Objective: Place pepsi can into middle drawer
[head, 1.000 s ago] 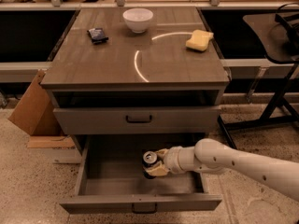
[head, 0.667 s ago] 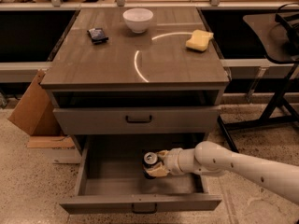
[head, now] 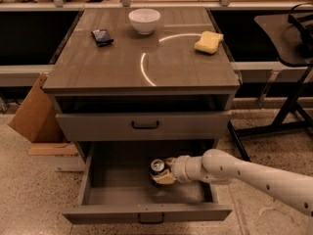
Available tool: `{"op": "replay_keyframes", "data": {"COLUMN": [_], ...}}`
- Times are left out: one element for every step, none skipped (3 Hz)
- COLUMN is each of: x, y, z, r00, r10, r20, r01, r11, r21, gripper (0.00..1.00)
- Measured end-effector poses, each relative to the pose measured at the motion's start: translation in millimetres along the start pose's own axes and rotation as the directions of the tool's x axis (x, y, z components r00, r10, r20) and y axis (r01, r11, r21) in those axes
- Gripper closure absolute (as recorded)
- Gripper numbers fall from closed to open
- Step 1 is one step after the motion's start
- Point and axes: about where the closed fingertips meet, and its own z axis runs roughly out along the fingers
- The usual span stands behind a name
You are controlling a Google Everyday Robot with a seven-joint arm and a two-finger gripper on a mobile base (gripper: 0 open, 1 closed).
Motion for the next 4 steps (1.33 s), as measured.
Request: {"op": "replay_keyframes", "data": {"x": [8,13,18,22], "y": [-8,-13,-16,-16], "z": [8,13,15,16], "r00": [1.000,1.000,1.000,1.000], "r10": [-0.003,-0.003,0.003,0.009], "r20": [0.009,0.013,0.019,0.024], "r01": [0.003,0.003,-0.003,-0.009], "r11": [1.0000,1.0000,1.0000,0.9999], "r21": [-0.002,-0.003,-0.004,-0.008], "gripper": [0.81,0.58,0.35,0.11]}}
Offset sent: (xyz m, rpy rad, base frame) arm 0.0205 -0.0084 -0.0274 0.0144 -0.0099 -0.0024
